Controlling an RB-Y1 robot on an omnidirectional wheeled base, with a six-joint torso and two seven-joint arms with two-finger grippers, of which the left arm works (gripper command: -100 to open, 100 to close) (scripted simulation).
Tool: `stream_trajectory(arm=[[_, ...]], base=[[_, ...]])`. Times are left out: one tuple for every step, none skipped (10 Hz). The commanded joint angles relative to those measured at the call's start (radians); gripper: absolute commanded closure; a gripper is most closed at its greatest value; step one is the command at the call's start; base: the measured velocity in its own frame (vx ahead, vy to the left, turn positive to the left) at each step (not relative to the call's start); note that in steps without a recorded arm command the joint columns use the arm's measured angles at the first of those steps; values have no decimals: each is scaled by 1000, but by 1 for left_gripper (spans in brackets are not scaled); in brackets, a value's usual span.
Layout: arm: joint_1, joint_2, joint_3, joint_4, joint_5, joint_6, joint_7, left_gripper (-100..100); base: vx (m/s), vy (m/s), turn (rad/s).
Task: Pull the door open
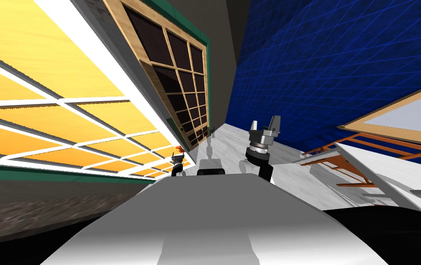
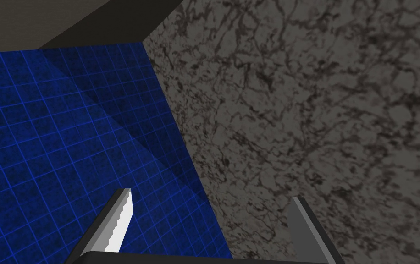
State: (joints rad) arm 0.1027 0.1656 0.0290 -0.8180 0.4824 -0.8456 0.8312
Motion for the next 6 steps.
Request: stream_trajectory(arm=[[-1, -1, -14, -7, 25, 0, 50, -100], [-1, -1, -14, -7, 25, 0, 65, -100], [-1, -2, -24, -12, 42, 0, 102, -100], [-2, -3, -33, -16, 58, 0, 130, -100], [-2, -3, -33, -16, 58, 0, 140, -100], [-3, -4, -42, -21, 74, 0, 175, -100]], base=[[-79, 25, -83], [-60, 25, -34], [-66, 11, -67], [-88, 25, -84], [-66, 23, -28], [-62, 11, -60]])
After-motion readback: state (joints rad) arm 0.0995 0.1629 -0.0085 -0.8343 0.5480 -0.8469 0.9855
